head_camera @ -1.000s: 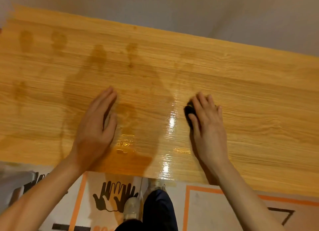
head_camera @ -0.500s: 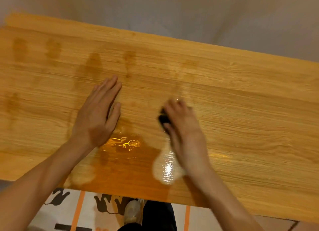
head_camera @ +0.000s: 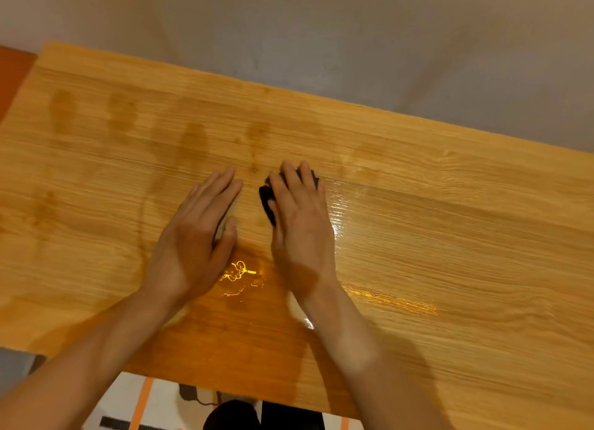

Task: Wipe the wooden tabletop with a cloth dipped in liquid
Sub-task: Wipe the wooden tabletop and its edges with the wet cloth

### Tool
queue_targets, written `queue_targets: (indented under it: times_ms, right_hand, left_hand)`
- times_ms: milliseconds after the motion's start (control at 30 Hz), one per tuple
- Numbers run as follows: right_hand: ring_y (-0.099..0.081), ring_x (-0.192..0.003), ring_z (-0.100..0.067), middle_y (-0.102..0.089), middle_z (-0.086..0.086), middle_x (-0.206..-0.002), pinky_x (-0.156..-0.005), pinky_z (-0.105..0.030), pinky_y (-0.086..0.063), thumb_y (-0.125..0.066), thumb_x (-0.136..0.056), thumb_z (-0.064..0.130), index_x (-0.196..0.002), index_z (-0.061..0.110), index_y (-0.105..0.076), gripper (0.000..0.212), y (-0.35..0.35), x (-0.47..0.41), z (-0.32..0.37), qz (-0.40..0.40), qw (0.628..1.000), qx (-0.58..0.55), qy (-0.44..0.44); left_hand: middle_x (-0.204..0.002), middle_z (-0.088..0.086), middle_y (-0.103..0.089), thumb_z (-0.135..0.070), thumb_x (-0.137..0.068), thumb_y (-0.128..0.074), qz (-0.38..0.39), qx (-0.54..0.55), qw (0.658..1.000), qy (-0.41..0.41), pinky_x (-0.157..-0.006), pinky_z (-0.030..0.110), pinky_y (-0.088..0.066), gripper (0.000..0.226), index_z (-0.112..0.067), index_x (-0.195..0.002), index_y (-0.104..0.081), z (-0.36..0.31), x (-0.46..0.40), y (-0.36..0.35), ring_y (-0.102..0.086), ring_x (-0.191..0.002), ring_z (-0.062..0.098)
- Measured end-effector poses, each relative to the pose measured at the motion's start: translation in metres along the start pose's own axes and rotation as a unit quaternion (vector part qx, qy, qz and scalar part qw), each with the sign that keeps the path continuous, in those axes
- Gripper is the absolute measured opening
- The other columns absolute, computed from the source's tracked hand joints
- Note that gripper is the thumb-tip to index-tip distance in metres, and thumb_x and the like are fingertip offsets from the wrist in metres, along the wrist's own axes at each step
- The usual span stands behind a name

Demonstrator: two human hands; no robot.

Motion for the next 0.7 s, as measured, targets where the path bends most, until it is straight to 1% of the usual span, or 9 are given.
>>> queue_targets:
  times_ms: [67,100,167,233,333,433,500,600,700]
  right_hand:
    - [-0.020,-0.146,-0.027,-0.037,-0.009,-0.152,-0.121,-0.044,-0.009,-0.062,-0.090,0.002,-0.141,0.013,-0.047,0.054,0.007,0.018,-0.001,0.015,1.000,-0.012,-0.003]
    - [-0.016,-0.147,-0.025,-0.035,-0.007,-0.153,-0.121,-0.045,-0.010,-0.059,-0.093,0.006,-0.142,0.015,-0.045,0.052,0.013,0.035,-0.001,0.024,0.999,-0.032,-0.005]
    - [-0.013,-0.148,-0.023,-0.029,-0.003,-0.157,-0.120,-0.046,-0.009,-0.044,-0.101,0.021,-0.144,0.019,-0.042,0.043,0.022,0.076,0.000,0.045,0.996,-0.071,0.004]
    - [-0.010,-0.149,-0.020,-0.022,0.003,-0.159,-0.121,-0.041,-0.004,-0.035,-0.103,0.030,-0.147,0.023,-0.036,0.044,0.027,0.096,0.001,0.068,0.993,-0.093,0.016]
    - [-0.009,-0.149,-0.016,-0.026,0.001,-0.157,-0.122,-0.037,-0.003,-0.039,-0.102,0.020,-0.146,0.020,-0.038,0.044,0.027,0.049,-0.005,0.046,0.996,-0.068,-0.024]
    - [-0.016,-0.147,-0.024,-0.036,-0.008,-0.153,-0.121,-0.036,-0.002,-0.043,-0.101,0.015,-0.140,0.012,-0.047,0.040,0.021,-0.029,-0.017,-0.007,0.995,-0.051,-0.088]
    - [-0.018,-0.147,-0.027,-0.037,-0.010,-0.152,-0.120,-0.034,-0.001,-0.043,-0.101,0.015,-0.139,0.011,-0.049,0.038,0.019,-0.055,-0.022,-0.023,0.993,-0.044,-0.111]
    - [-0.012,-0.148,-0.018,-0.032,-0.003,-0.155,-0.122,-0.037,-0.004,-0.040,-0.103,0.019,-0.143,0.014,-0.044,0.040,0.025,-0.012,-0.010,-0.017,0.994,-0.037,-0.106]
    - [-0.008,-0.149,-0.014,-0.025,0.002,-0.158,-0.122,-0.038,-0.005,-0.036,-0.103,0.024,-0.147,0.020,-0.035,0.045,0.032,0.068,0.013,0.032,0.996,-0.035,-0.072]
  left_hand:
    - [-0.163,0.004,-0.033,-0.024,-0.103,-0.039,0.005,-0.001,1.000,0.003,-0.125,0.044,-0.022,0.053,-0.009,-0.153,-0.040,0.000,0.000,0.000,-0.022,-0.154,0.016]
    - [-0.163,0.004,-0.032,-0.025,-0.103,-0.039,0.008,-0.006,1.000,0.004,-0.125,0.043,-0.021,0.053,-0.010,-0.153,-0.039,0.000,-0.001,0.000,-0.022,-0.154,0.015]
    - [-0.164,0.002,-0.031,-0.026,-0.103,-0.038,0.010,-0.017,1.000,0.006,-0.126,0.040,-0.020,0.053,-0.012,-0.154,-0.038,0.001,-0.001,-0.001,-0.021,-0.154,0.014]
    - [-0.165,0.001,-0.029,-0.026,-0.103,-0.038,0.015,-0.021,1.000,0.011,-0.127,0.036,-0.017,0.053,-0.014,-0.155,-0.036,0.002,-0.001,-0.002,-0.020,-0.154,0.013]
    - [-0.166,-0.001,-0.025,-0.026,-0.104,-0.037,0.031,-0.016,0.999,0.010,-0.127,0.031,-0.009,0.054,-0.015,-0.156,-0.033,0.003,0.000,0.000,-0.015,-0.155,0.010]
    - [-0.166,-0.001,-0.023,-0.026,-0.103,-0.037,0.033,-0.021,0.999,0.015,-0.127,0.027,-0.005,0.055,-0.014,-0.157,-0.033,0.002,0.000,0.000,-0.015,-0.155,0.011]
    - [-0.166,0.001,-0.025,-0.023,-0.102,-0.040,0.024,-0.015,1.000,0.010,-0.127,0.029,-0.007,0.055,-0.012,-0.156,-0.034,0.001,0.000,0.000,-0.017,-0.155,0.013]
    - [-0.165,0.005,-0.028,-0.019,-0.102,-0.042,0.011,-0.007,1.000,-0.009,-0.127,0.035,-0.012,0.054,-0.009,-0.154,-0.037,0.001,0.000,-0.003,-0.021,-0.154,0.018]
    - [-0.165,0.006,-0.026,-0.021,-0.103,-0.039,0.011,-0.013,1.000,-0.021,-0.127,0.034,-0.011,0.053,-0.008,-0.154,-0.035,0.004,0.000,-0.004,-0.021,-0.154,0.022]
Point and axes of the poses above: each hand's wrist, its own x-axis away from the middle knuckle, its own y-axis out of the back of the hand, z = x × y, the point moved 3 cm from there along -x, towards the middle knuckle
